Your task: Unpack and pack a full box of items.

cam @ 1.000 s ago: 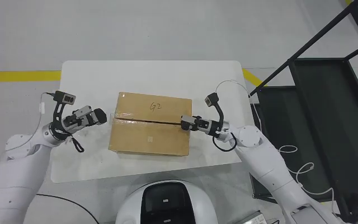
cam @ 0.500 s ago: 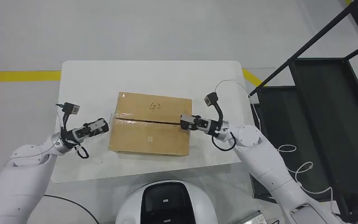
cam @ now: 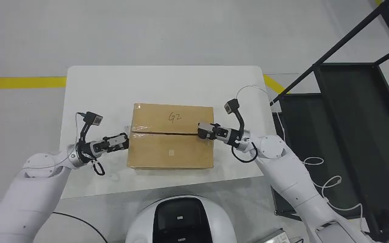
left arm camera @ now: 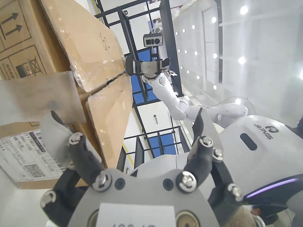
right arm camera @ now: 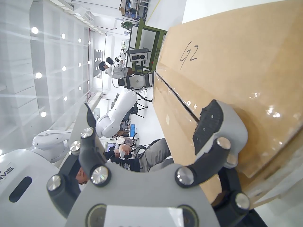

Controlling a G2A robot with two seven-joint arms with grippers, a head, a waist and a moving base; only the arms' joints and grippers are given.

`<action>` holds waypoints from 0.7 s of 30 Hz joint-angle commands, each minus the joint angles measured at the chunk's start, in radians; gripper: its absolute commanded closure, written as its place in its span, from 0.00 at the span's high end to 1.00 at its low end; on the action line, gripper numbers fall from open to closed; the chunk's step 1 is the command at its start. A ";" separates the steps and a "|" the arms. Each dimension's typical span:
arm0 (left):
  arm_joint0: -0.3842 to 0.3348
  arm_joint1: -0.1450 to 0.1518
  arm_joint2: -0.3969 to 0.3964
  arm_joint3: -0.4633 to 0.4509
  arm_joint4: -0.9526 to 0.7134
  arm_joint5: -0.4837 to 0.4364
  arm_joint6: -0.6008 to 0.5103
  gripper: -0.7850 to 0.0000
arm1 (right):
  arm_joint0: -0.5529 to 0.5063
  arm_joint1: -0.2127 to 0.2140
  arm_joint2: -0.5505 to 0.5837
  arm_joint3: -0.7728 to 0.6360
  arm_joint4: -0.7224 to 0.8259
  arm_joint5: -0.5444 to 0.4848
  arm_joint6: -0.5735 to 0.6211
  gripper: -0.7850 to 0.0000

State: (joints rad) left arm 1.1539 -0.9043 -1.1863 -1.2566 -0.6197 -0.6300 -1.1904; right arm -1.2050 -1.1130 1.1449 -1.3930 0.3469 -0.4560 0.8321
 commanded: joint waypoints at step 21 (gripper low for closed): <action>0.044 0.002 -0.060 0.104 -0.438 0.269 -0.136 1.00 | 0.003 -0.004 0.002 0.021 0.003 -0.010 0.002 1.00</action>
State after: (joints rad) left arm 1.1945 -0.9006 -1.2404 -1.1560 -0.9912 -0.4190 -1.3156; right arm -1.2031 -1.1161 1.1486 -1.3737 0.3493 -0.4643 0.8348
